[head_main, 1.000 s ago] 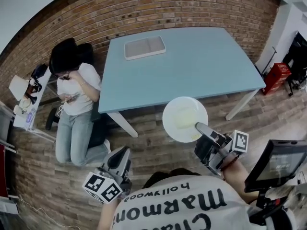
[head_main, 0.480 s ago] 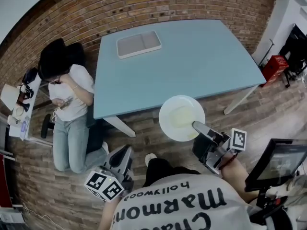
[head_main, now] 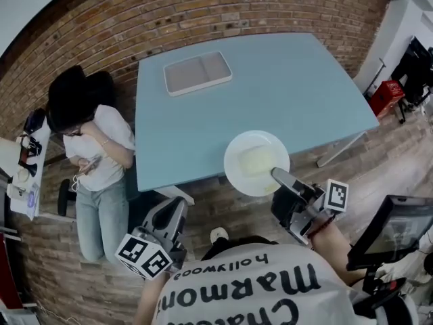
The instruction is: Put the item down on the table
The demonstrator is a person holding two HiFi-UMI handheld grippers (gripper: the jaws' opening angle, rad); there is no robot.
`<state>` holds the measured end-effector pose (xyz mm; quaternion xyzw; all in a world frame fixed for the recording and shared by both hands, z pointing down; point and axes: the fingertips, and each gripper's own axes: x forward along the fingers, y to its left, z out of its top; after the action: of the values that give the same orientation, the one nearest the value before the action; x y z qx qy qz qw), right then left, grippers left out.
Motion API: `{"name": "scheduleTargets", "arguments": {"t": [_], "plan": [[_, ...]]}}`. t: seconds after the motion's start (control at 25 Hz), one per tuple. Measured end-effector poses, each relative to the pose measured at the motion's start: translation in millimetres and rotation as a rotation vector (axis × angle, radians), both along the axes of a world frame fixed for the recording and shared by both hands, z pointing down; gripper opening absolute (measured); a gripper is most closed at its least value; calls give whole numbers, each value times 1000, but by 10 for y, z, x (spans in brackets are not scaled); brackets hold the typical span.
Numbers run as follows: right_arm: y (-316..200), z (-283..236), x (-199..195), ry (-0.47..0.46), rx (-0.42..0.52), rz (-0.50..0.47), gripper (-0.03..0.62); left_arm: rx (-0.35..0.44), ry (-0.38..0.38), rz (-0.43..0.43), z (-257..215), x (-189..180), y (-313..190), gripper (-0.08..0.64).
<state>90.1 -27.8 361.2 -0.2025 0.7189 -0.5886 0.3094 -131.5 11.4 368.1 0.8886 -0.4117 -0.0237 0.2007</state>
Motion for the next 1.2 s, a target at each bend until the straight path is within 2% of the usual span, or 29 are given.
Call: {"name": "scheduleTargets", "arguments": {"t": [0.36, 0.72, 0.96, 1.2], "plan": [[-617, -71, -500, -15, -4, 27, 43, 8, -22, 21, -105, -471, -508, 20], [-1002, -71, -970, -31, 1, 21, 43, 14, -36, 19, -123, -908, -904, 20], [-1182, 37, -994, -19, -18, 61, 43, -18, -32, 14, 32, -1013, -1096, 20], [-1376, 156, -846, 1, -41, 76, 43, -44, -31, 15, 164, -902, -1262, 20]]}}
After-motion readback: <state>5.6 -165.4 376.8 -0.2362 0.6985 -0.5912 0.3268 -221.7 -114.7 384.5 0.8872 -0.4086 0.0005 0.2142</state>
